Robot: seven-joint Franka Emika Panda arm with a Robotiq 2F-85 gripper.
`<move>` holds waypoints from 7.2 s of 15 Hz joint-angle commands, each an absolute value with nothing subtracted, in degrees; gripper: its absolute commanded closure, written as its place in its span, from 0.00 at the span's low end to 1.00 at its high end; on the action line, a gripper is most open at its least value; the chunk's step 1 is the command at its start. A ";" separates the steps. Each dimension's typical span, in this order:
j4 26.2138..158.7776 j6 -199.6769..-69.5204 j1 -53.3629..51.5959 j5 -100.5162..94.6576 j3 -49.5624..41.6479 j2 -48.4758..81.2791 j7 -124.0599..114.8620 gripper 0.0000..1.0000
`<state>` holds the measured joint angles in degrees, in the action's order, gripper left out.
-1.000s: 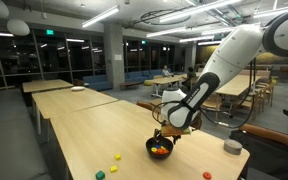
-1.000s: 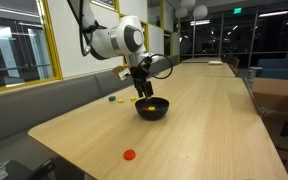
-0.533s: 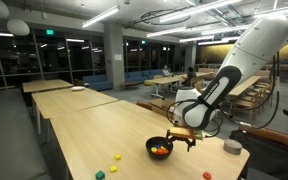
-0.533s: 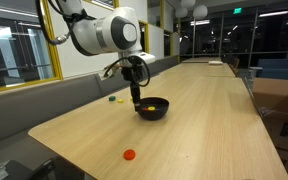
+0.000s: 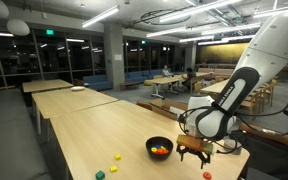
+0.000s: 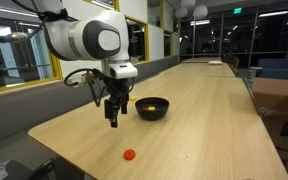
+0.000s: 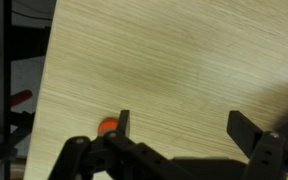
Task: Put some of the discs on the table into the bowl
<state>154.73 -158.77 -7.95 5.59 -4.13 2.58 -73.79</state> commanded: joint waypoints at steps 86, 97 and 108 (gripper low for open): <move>157.67 -176.11 -39.81 39.65 -40.48 15.10 -63.73 0.77; 136.64 -163.63 -48.15 20.04 -53.17 16.23 -59.38 0.77; 119.19 -151.24 -12.29 18.14 -14.71 16.41 -45.72 0.76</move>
